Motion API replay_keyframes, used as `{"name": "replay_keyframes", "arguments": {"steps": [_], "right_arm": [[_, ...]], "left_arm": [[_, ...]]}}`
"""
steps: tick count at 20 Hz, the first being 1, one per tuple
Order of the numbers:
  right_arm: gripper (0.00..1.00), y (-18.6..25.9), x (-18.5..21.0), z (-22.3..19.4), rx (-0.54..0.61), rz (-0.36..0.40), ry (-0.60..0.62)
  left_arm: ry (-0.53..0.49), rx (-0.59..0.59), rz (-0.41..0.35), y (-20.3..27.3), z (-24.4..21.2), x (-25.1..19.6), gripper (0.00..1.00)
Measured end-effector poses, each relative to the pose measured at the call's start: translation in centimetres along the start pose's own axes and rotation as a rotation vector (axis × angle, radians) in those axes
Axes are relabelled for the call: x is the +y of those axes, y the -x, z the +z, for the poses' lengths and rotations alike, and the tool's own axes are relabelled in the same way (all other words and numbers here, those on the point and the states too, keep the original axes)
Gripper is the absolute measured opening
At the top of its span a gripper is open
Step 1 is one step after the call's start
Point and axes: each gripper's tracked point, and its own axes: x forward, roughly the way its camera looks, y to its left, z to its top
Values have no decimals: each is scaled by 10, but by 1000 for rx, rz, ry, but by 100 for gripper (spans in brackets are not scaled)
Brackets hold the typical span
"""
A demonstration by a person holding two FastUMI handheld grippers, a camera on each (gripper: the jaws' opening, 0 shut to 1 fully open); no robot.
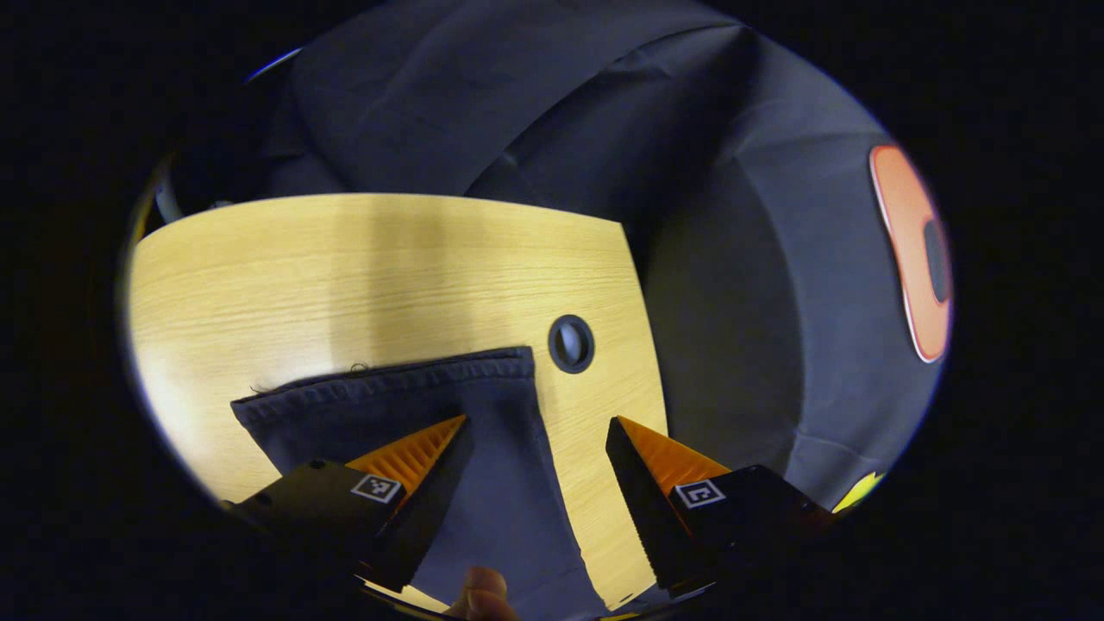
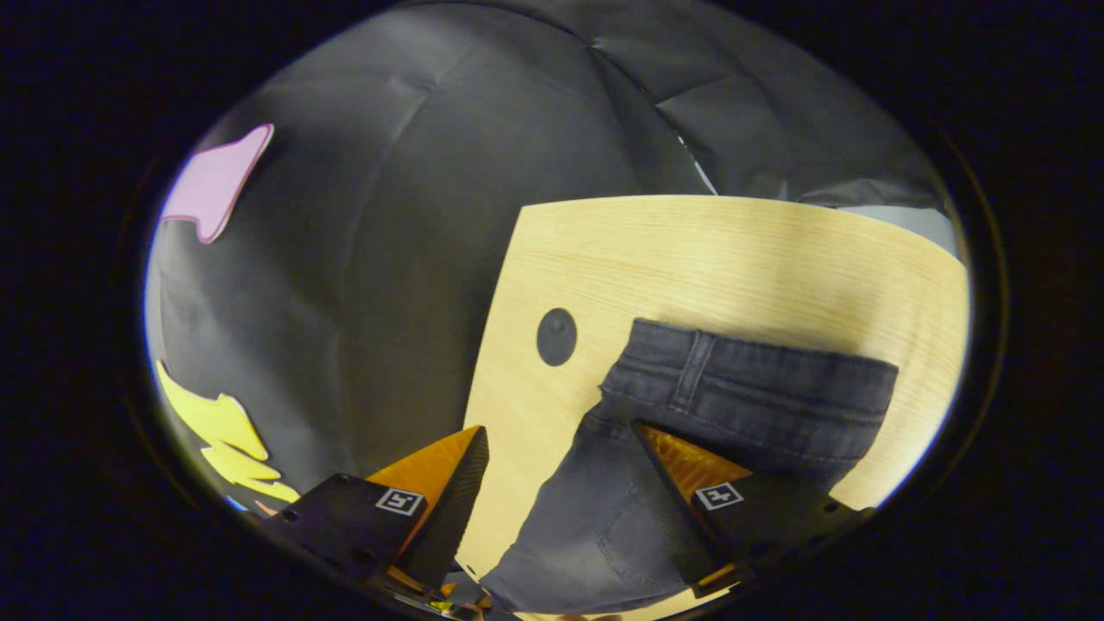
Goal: Grasp the waist and the cuffs of the jeans and fold them to make the two legs overlap; first hold the waist and fold one-third of the jeans toward the cuffs, then hold the cuffs and fold the remaining one-third in the same direction to finish folding.
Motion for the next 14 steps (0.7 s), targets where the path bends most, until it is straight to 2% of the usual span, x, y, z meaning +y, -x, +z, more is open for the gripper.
{"name": "replay_keyframes", "arguments": {"steps": [5,10,14], "right_arm": [[98,44,5,3,-63,34,92],[98,83,-8,8,-106,36,101],[98,100,-39,2,-113,-6,103]], "left_arm": [[-237,-82,-193,69,-14,-60,99],[-407,-176,-382,147,-41,-117,99],[-608,-298,-449,201,-59,-130,99]]}}
